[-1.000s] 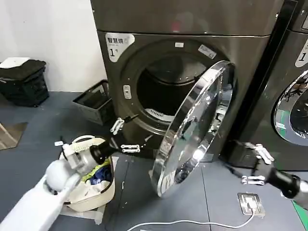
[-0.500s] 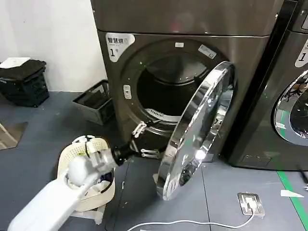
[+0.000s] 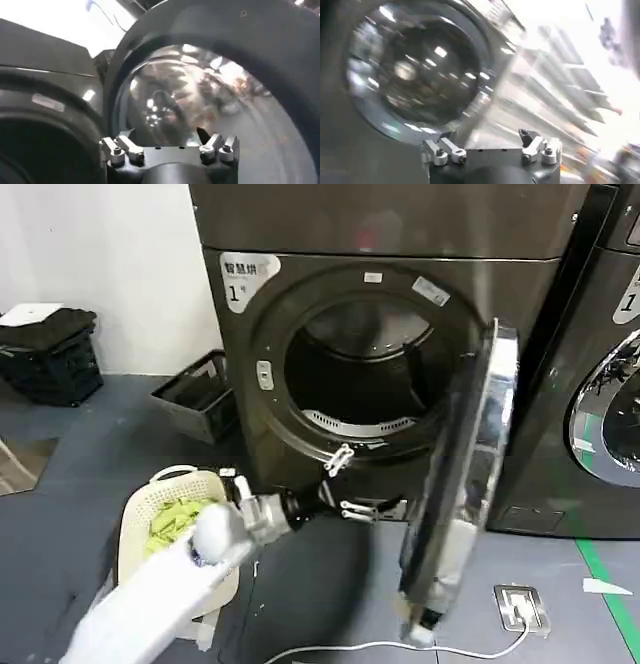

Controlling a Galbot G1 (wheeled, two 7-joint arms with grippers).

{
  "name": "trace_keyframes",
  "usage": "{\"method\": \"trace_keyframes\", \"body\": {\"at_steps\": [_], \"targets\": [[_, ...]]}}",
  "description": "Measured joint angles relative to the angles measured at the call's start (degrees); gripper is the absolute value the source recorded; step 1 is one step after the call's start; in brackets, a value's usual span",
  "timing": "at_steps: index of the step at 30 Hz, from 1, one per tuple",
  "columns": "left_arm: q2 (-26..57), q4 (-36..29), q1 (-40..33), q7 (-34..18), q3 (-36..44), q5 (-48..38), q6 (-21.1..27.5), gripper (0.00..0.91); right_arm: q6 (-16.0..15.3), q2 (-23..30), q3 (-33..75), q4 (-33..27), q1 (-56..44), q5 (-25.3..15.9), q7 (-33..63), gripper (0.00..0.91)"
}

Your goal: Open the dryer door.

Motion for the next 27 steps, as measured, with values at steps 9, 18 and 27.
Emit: {"method": "trace_keyframes", "body": {"at_steps": [9, 18, 27], "targets": [[-5.9, 5.7, -5.1, -0.3, 6.4, 0.6, 0.6, 0.907, -1.3, 4.4, 6.8, 0.5, 0.0, 1.3, 3.9, 0.907], [-13.4, 13.9, -10.3, -1.0, 11.8, 1.3, 0.6, 0.907, 0.1, 6.1, 9.5, 0.2, -0.3, 2.8, 10.2, 0.907], [-22.1, 23.3, -15.0, -1.4, 15.2, 1.7, 1.0, 0.907, 0.4, 6.1, 10.0, 1.5, 0.0, 2.7, 10.7, 0.907]]}}
